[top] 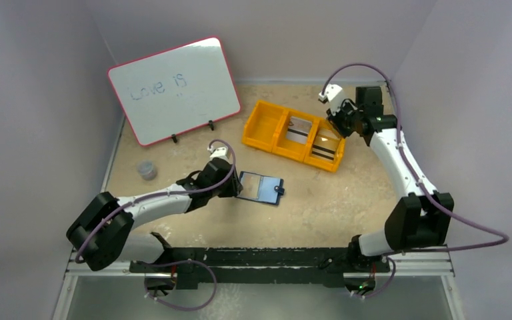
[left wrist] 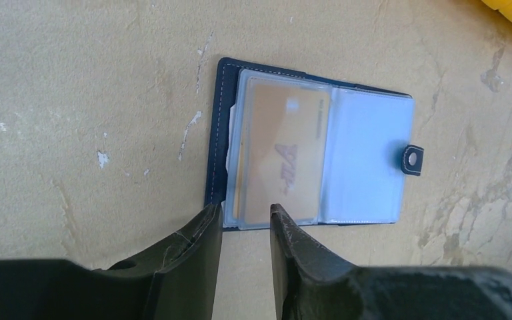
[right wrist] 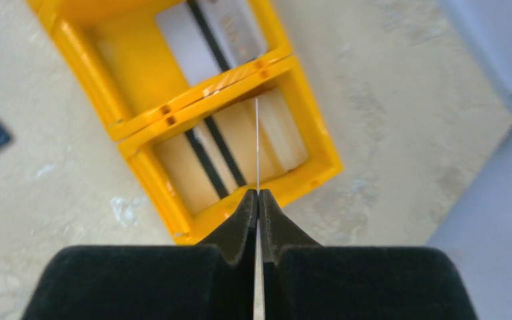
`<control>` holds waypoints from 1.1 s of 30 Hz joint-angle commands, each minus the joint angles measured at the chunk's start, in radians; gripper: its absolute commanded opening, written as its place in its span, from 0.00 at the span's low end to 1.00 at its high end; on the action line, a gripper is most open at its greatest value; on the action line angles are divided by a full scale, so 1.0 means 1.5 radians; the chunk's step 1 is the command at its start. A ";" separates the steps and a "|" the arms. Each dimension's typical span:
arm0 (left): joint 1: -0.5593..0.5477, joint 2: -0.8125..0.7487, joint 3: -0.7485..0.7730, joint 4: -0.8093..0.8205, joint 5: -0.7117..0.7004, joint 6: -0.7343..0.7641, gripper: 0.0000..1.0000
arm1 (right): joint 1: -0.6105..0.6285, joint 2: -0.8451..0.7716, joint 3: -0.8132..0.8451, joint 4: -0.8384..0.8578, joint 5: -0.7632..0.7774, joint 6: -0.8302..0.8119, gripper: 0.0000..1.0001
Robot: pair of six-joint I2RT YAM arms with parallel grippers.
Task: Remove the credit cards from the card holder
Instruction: Place the credit card in the storage box.
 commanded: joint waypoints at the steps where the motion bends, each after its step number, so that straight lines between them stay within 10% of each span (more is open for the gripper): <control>1: 0.003 -0.043 0.036 -0.024 -0.013 0.027 0.33 | -0.003 0.019 0.023 -0.055 -0.078 -0.080 0.00; 15: 0.006 -0.106 0.037 -0.069 -0.042 0.023 0.34 | -0.004 0.240 0.141 -0.226 -0.111 -0.166 0.00; 33: 0.013 -0.133 0.040 -0.094 -0.043 0.039 0.34 | -0.016 0.246 0.163 -0.221 -0.069 -0.151 0.00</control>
